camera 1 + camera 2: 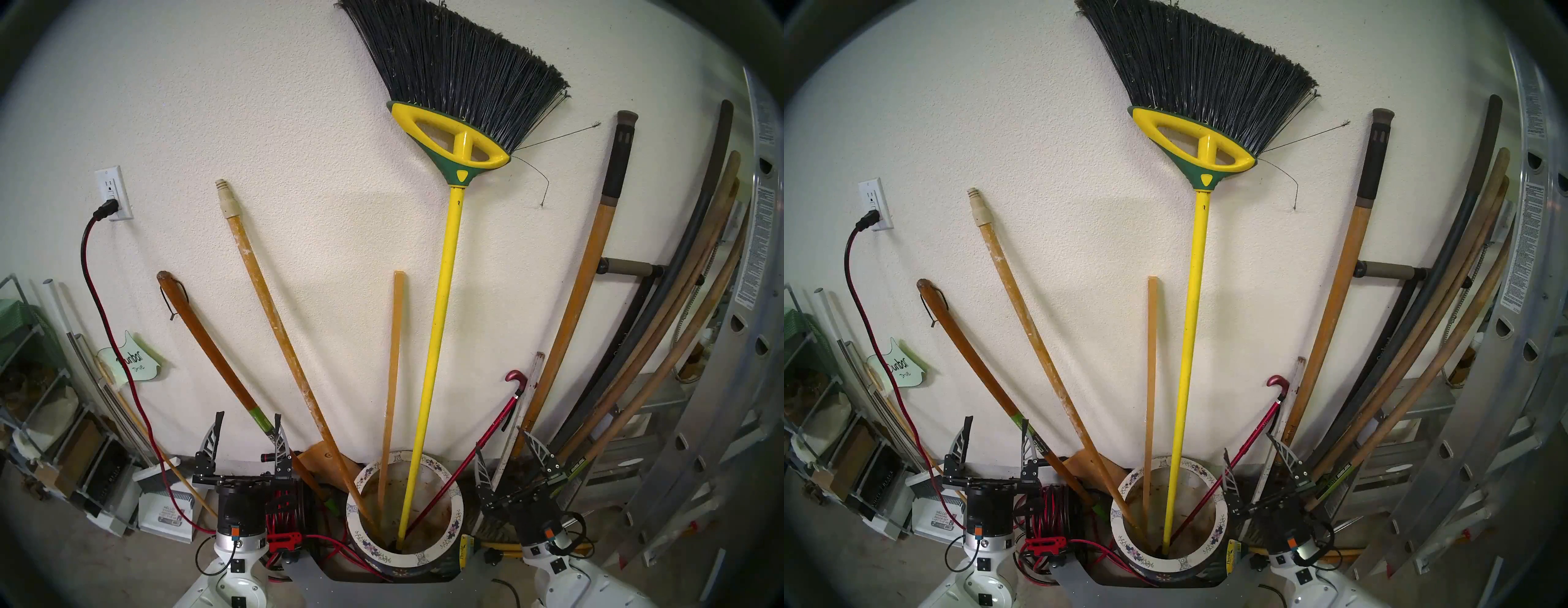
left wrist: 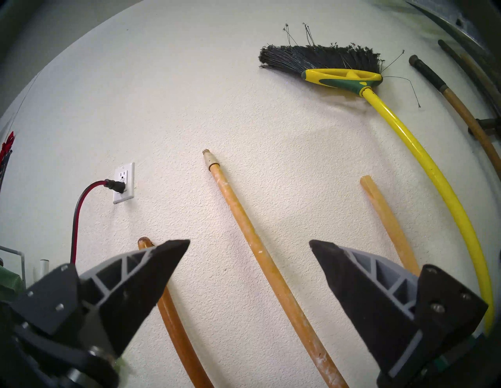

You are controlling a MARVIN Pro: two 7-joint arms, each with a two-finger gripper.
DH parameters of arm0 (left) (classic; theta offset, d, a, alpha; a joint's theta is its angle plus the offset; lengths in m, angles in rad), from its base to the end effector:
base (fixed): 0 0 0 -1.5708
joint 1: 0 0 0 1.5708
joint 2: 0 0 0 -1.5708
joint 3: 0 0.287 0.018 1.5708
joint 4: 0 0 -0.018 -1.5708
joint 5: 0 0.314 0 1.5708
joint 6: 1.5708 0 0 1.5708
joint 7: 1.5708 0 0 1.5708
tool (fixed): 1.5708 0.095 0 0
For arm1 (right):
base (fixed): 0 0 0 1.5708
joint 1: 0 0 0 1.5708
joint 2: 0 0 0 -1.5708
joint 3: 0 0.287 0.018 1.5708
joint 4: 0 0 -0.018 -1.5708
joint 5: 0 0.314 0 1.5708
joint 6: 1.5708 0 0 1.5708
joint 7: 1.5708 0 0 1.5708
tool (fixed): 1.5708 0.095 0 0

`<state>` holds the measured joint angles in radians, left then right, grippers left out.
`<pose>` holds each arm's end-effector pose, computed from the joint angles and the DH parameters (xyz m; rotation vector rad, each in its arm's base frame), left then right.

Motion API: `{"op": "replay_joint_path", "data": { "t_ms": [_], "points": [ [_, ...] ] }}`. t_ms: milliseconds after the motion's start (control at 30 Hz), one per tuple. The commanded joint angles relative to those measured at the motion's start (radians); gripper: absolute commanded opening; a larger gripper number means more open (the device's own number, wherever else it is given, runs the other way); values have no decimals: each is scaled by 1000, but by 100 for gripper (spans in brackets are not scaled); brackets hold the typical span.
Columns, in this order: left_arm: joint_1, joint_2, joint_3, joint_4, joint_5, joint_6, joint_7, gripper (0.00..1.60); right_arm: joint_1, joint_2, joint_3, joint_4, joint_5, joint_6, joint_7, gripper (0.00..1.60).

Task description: Take wooden sticks or brooms out of the pot

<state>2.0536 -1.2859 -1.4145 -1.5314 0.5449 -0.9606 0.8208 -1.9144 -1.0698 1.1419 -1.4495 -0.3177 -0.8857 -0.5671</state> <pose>0.2201 0.0415 -0.3810 -1.3366 0.1871 -2.5163 0.2398 -0.0140 -0.4102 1.6325 0.6430 2.5775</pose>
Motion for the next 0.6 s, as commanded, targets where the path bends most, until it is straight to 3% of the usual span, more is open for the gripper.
{"op": "replay_joint_path", "data": {
  "t_ms": [0, 167, 567],
  "points": [
    [32, -3, -13, -21, 2, 1, 16, 160, 122, -112, -21, 36, 11, 58, 59, 160],
    [57, -5, -24, -32, 11, 1, 29, 160, 161, -159, -18, 50, 20, 96, 106, 160],
    [95, -23, -36, -61, 51, 6, 52, 160, 310, -268, -55, 202, 67, 111, 168, 160]
  ]
}}
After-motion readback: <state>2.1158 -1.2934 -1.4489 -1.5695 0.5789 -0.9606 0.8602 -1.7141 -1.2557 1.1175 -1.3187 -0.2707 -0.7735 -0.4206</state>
